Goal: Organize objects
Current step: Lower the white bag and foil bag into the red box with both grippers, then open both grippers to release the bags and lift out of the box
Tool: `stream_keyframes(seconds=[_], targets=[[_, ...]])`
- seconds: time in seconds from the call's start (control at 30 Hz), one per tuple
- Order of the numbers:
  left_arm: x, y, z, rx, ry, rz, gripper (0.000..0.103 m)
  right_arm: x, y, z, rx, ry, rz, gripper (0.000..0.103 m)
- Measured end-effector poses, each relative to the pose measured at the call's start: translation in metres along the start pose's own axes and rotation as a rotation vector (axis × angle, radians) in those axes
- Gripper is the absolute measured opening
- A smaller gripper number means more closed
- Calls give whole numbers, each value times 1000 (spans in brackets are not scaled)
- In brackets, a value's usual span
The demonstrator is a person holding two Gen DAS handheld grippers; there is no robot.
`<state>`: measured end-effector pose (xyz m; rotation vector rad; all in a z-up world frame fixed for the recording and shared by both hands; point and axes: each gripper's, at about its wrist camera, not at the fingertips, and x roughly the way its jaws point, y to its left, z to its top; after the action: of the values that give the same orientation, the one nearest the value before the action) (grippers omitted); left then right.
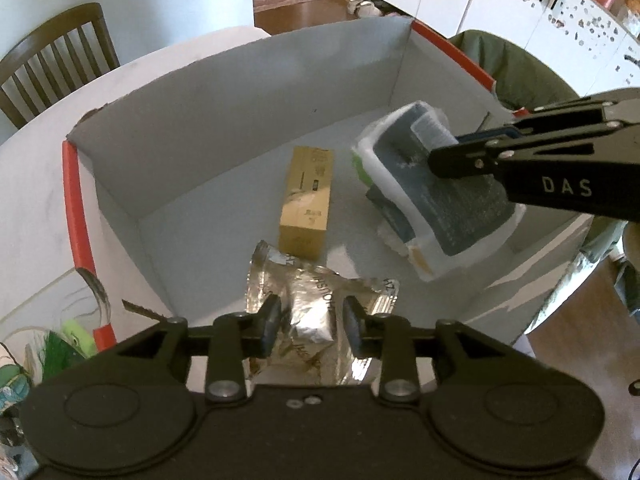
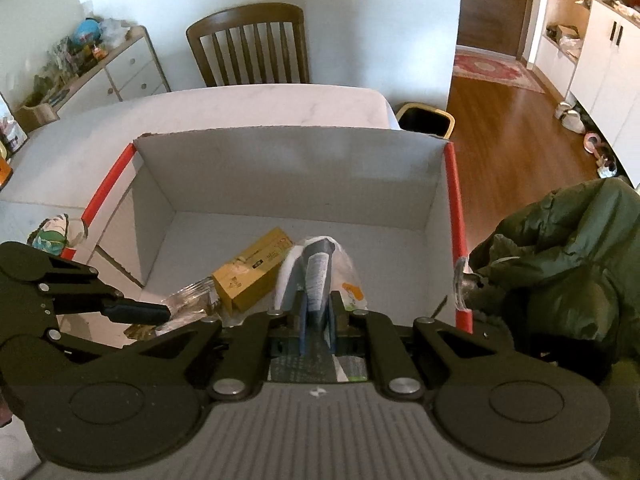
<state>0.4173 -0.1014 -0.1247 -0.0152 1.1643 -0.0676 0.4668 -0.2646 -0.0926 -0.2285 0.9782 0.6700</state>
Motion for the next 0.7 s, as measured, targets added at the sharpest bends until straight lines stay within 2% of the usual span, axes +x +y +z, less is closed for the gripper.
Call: stream_keyframes(seconds=[0.2,0.27,0.33,0.37,0.43,0.7], targets=[[-16,4,-11,-1,-44,-18,39,-10,3,-3,-4,-16,-12,15],[-21,4,-13,-7,-56,-23,42,-14,5,-4,-4,-25,-19,26],[-27,4,-16,-7,-81,-28,59,-19,6,-5,3,-41,-30,34],[-31,4,-17,-3,-97,-29,59,-22,7,-6,8,-45,-33,43],[-39,4,-19,11,-120,-35,59,-30,9,-7,23,-61,-39,52],[-82,10,-37,-25,-234,-87,61,-66,26,-11,64,-124,-46,54]])
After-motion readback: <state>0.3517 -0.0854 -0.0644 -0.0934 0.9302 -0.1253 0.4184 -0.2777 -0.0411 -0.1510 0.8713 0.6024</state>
